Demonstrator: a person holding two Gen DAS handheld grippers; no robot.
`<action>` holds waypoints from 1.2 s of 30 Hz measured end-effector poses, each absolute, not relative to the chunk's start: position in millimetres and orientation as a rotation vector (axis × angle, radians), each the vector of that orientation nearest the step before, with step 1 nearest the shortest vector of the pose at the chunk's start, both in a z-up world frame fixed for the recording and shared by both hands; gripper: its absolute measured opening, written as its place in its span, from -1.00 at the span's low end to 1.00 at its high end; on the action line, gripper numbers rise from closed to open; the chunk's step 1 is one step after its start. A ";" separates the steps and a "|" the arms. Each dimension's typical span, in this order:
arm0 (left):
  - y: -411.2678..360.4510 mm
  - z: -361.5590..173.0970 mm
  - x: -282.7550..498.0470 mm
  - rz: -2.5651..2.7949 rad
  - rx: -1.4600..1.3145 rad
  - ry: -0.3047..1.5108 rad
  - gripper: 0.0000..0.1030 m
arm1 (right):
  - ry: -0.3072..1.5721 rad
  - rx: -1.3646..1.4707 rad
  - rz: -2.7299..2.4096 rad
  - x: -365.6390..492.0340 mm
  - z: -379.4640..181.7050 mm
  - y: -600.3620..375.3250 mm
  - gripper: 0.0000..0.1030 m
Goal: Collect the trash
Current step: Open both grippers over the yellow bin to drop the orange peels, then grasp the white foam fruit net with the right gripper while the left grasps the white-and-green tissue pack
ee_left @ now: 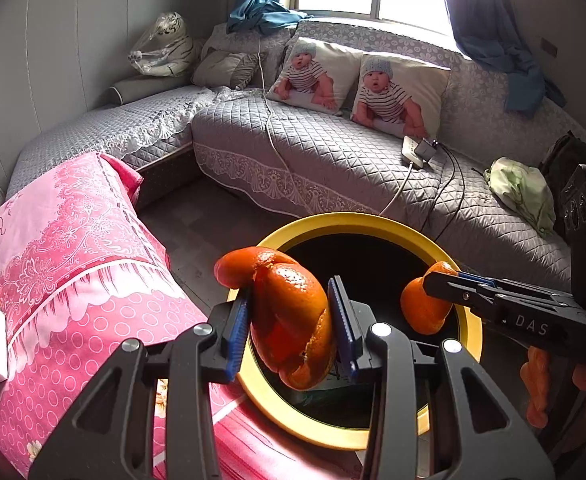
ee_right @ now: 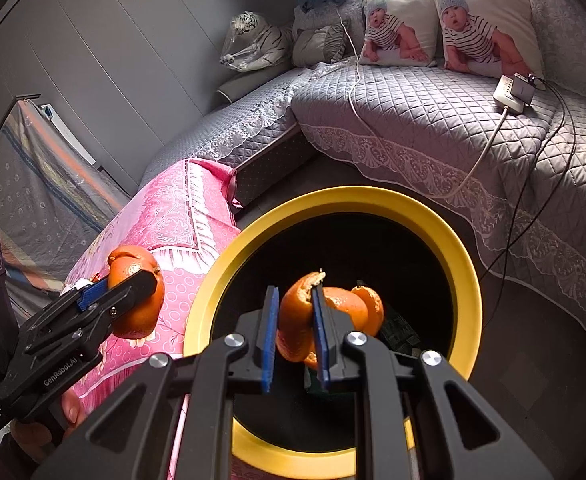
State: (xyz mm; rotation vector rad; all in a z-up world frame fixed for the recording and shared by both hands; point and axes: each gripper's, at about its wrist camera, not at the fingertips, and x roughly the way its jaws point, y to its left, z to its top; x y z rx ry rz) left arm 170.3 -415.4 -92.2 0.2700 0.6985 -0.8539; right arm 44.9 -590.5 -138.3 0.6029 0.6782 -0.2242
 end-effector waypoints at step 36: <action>-4.9 8.4 149.1 -0.043 -0.196 0.322 0.84 | 0.637 -0.263 0.618 177.0 -33.6 -212.5 0.30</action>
